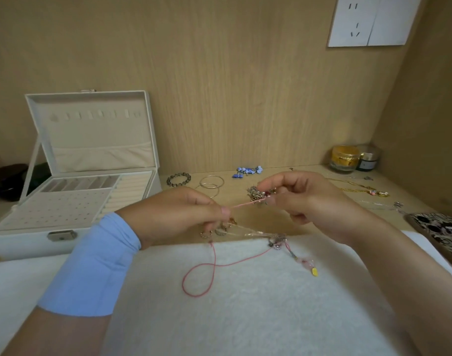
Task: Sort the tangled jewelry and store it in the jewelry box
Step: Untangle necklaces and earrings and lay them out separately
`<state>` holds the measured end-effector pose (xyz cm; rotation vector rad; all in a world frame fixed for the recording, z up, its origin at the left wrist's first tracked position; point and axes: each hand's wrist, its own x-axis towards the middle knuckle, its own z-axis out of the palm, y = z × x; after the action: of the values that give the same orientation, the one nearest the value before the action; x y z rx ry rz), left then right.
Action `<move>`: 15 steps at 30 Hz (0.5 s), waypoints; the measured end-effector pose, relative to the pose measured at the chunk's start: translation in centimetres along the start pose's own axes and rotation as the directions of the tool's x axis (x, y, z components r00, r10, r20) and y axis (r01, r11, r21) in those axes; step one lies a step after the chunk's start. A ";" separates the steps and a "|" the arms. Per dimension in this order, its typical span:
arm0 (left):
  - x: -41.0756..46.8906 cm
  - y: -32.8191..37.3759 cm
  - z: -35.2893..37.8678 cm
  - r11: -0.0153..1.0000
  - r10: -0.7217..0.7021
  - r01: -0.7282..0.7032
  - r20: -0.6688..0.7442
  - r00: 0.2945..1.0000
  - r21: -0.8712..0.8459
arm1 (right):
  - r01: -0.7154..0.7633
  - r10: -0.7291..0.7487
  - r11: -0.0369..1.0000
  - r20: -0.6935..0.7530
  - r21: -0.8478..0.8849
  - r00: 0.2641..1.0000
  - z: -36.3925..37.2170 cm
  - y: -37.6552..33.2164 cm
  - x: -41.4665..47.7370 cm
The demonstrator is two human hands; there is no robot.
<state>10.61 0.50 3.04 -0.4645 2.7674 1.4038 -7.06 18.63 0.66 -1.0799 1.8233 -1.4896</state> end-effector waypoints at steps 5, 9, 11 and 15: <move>-1.0 0.3 -0.9 0.962 0.138 -0.150 -0.069 0.988 -0.227 | 0.012 -0.010 0.983 0.014 -0.181 1.000 0.1 0.5 -0.1; -2.7 0.9 -1.6 0.958 0.096 -0.015 0.270 0.958 -0.285 | -0.023 0.054 0.995 0.325 -0.098 0.944 -0.9 -0.4 -0.8; -3.5 0.9 -1.3 0.982 0.008 0.086 0.491 0.871 -0.169 | -0.106 0.170 0.984 0.612 -0.140 0.773 -1.8 -0.8 -1.5; -3.3 0.7 0.4 0.990 -0.131 0.089 0.492 0.861 0.108 | -0.016 0.147 0.980 0.672 -0.197 0.726 -2.8 -0.7 -1.6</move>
<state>13.53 2.08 3.84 -0.2100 2.3264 1.1732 -8.33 21.43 1.86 -1.3821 1.4412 -0.7088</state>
